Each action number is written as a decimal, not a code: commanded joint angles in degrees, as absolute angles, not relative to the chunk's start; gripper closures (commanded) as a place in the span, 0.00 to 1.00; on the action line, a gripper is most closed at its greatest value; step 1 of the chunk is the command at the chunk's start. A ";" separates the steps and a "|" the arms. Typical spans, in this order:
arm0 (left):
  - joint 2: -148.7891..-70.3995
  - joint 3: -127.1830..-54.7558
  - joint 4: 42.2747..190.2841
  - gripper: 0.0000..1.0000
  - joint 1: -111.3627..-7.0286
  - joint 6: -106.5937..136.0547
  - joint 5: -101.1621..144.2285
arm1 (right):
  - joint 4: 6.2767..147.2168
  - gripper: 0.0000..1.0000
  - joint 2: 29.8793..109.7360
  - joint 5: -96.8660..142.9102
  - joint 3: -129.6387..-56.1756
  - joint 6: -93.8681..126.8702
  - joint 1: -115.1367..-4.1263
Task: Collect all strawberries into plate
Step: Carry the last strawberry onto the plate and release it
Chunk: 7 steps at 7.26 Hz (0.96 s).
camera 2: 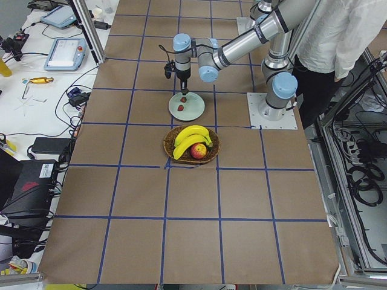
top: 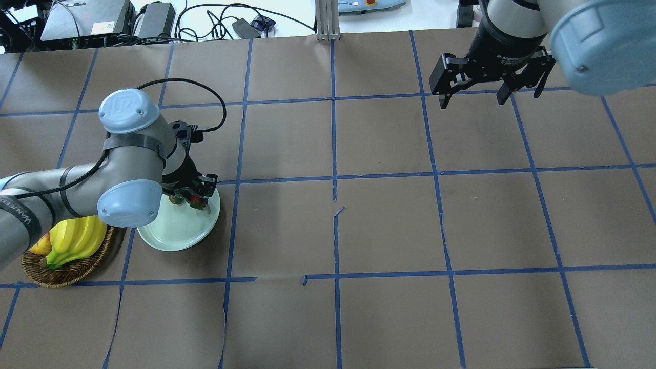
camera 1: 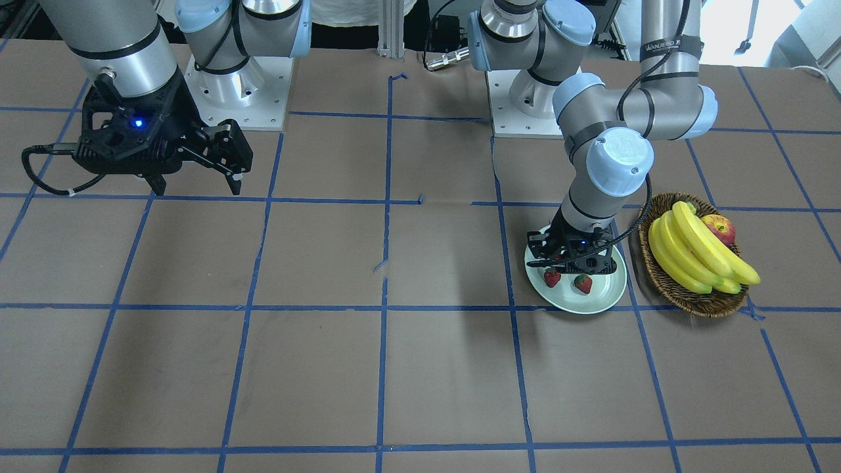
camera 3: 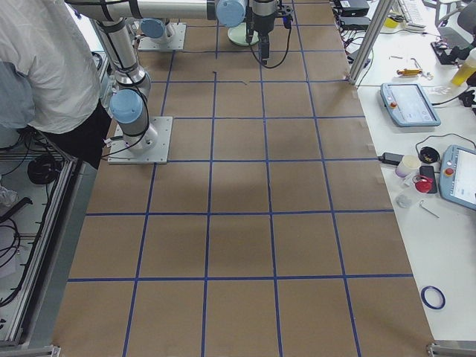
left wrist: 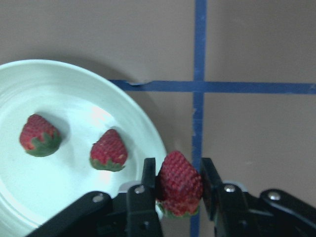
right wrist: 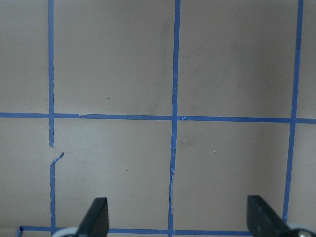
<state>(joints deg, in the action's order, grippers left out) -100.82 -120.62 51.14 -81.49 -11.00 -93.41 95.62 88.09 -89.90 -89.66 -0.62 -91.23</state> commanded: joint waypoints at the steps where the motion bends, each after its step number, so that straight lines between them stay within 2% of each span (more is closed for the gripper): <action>1: -100.20 -124.01 50.97 0.19 -77.52 -17.92 -94.22 | 95.62 0.00 88.15 -89.91 -89.65 -0.53 -91.23; 2: -100.11 -124.01 51.06 0.00 -77.52 -18.10 -94.04 | 95.62 0.00 88.15 -89.91 -89.65 -0.61 -91.23; 5: -96.96 -120.96 51.41 0.00 -78.48 -15.66 -88.65 | 95.62 0.00 88.15 -89.91 -89.74 -0.62 -91.23; 6: -94.94 -117.46 55.85 0.00 -79.62 -12.95 -84.50 | 95.54 0.00 88.15 -90.00 -89.74 -0.62 -91.23; 7: -92.83 -109.94 64.25 0.00 -83.28 -12.14 -84.20 | 95.54 0.00 88.15 -90.00 -89.74 -0.70 -91.23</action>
